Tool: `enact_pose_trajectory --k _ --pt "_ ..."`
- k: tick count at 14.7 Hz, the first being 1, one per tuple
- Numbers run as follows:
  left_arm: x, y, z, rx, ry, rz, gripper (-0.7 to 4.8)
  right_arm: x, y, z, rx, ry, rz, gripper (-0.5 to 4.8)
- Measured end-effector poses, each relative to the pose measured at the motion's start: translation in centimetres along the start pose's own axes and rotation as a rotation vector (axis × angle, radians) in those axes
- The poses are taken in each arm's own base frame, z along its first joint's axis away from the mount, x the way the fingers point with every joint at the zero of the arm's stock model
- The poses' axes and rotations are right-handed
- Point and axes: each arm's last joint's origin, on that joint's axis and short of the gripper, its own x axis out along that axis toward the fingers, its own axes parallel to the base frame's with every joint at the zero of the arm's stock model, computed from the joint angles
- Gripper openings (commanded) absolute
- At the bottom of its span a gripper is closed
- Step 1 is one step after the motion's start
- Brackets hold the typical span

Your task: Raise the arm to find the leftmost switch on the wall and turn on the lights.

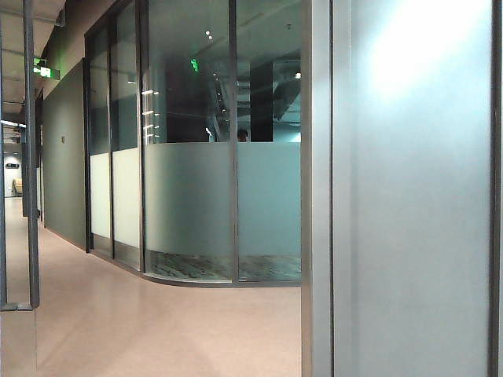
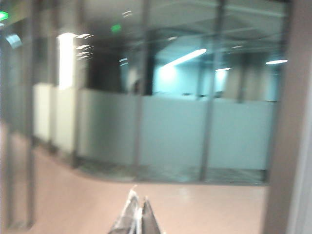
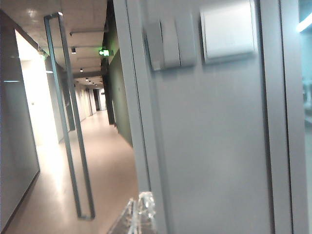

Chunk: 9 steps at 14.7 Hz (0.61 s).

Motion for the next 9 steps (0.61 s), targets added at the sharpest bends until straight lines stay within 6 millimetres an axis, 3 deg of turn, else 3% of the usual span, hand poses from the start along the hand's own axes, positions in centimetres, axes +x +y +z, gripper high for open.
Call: enact_pose_trajectory --k 2,5,9 --pt "-0.9 0.3 -2.6 -0.003 0.053 0.041 -0.05 -0.6 -0.4 -2.8 0.006 0.034 -0.010 -0.01" --pt "0.6 0.6 -5.7 -0.003 0.193 0.062 -0.05 -0.5 -1.0 -5.9 0.007 0.079 -0.068 -0.01" --pt "3.1 1.0 -9.3 -0.003 0.240 0.067 -0.05 1.4 -2.2 -11.7 0.001 0.224 -0.150 -0.01"
